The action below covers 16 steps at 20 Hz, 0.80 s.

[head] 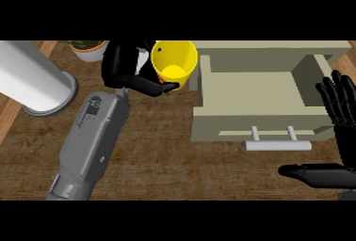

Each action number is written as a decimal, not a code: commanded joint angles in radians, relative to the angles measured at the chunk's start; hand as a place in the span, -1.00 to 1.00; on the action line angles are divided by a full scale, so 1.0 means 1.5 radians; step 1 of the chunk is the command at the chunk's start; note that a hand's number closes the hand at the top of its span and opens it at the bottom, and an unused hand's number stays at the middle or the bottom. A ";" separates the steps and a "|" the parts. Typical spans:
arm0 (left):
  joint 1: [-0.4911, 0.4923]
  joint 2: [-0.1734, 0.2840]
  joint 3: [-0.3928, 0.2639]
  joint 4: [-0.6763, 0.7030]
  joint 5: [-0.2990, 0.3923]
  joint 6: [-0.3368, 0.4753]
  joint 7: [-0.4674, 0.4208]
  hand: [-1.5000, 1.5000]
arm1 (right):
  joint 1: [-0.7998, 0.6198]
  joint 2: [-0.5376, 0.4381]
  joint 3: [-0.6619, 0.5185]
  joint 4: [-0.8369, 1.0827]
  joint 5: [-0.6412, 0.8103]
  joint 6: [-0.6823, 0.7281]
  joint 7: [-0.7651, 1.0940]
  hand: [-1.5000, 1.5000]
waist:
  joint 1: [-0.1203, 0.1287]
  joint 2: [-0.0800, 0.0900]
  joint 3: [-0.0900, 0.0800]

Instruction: Pick up the cup, place it into the drawer and close the drawer

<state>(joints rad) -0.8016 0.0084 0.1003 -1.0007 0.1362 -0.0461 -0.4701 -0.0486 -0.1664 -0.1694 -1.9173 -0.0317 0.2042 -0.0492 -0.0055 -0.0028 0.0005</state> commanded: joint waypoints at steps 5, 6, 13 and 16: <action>-0.134 -0.006 -0.135 0.066 0.049 0.177 0.074 1.00 | -0.021 -0.012 -0.008 0.020 -0.005 0.011 0.001 -1.00 | -0.011 0.003 0.000; -0.166 -0.006 -0.096 0.110 0.042 0.165 0.062 1.00 | -0.030 -0.012 -0.004 0.005 -0.012 0.009 0.030 -1.00 | -0.011 0.004 0.000; -0.291 -0.006 -0.126 0.237 0.128 0.208 0.120 1.00 | -0.031 0.003 0.002 -0.008 -0.010 -0.001 0.022 -1.00 | -0.027 0.007 0.000; -0.283 -0.006 -0.162 0.226 0.150 0.215 0.128 1.00 | -0.030 -0.015 -0.014 0.015 -0.017 0.017 0.010 -1.00 | -0.015 0.004 0.000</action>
<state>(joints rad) -1.1795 0.0002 -0.0888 -0.7038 0.3072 0.2358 -0.3061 -0.0835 -0.1771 -0.1847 -1.9035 -0.0560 0.2203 -0.0324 -0.0286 0.0045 0.0005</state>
